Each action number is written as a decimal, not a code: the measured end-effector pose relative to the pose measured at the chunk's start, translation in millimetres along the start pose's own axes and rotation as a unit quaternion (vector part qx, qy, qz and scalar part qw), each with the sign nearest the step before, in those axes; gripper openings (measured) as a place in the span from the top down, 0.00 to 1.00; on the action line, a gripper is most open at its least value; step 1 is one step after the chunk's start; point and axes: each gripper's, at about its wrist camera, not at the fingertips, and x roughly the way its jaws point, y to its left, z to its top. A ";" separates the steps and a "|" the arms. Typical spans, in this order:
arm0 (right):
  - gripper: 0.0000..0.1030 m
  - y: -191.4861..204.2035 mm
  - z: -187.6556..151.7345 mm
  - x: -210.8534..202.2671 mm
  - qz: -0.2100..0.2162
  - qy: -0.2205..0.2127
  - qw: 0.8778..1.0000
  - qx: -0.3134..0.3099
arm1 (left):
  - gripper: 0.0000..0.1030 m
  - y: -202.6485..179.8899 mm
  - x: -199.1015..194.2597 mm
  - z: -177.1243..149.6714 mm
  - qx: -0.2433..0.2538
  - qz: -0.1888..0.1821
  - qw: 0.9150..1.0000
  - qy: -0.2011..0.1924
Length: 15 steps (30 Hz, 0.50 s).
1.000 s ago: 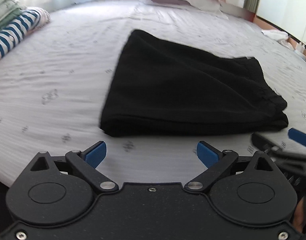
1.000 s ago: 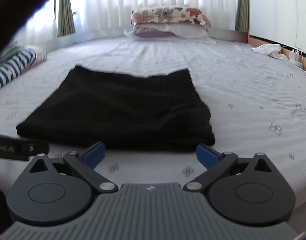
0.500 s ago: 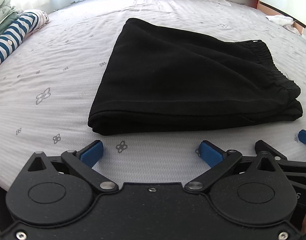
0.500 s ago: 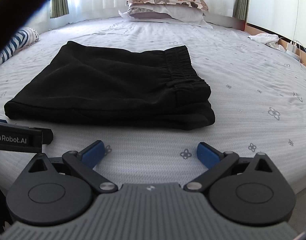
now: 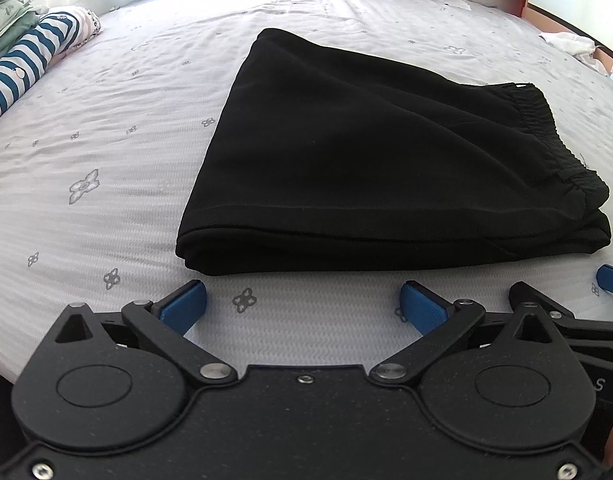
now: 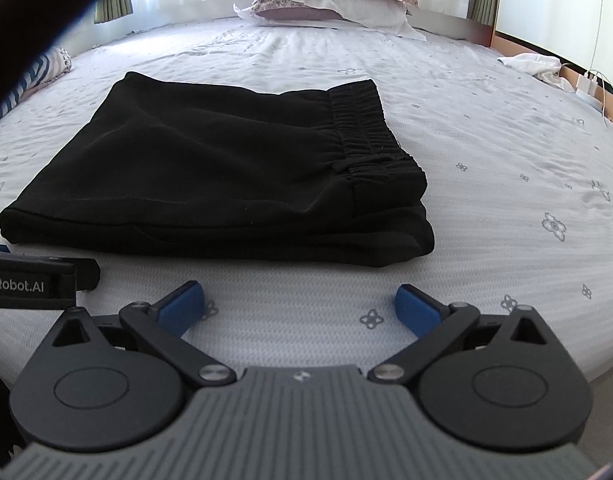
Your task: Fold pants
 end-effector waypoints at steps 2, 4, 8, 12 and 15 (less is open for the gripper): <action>0.00 0.6 1.4 1.3 -0.002 0.003 1.000 0.001 | 0.00 0.3 0.1 -1.1 0.001 0.000 1.000 -0.002; 0.00 0.6 0.9 1.9 -0.003 0.005 1.000 0.000 | 0.00 0.5 0.1 -1.4 0.000 -0.001 1.000 -0.002; 0.00 0.0 0.4 1.3 -0.002 0.006 1.000 0.000 | 0.00 -0.2 1.0 0.5 0.001 -0.001 1.000 0.004; 0.00 -0.7 2.7 2.0 -0.001 0.009 1.000 -0.004 | 0.00 -0.9 2.1 1.0 0.001 -0.001 1.000 0.005; 0.00 -1.0 4.8 3.1 0.001 0.013 1.000 -0.006 | 0.00 -1.0 2.8 1.9 0.001 0.000 1.000 0.006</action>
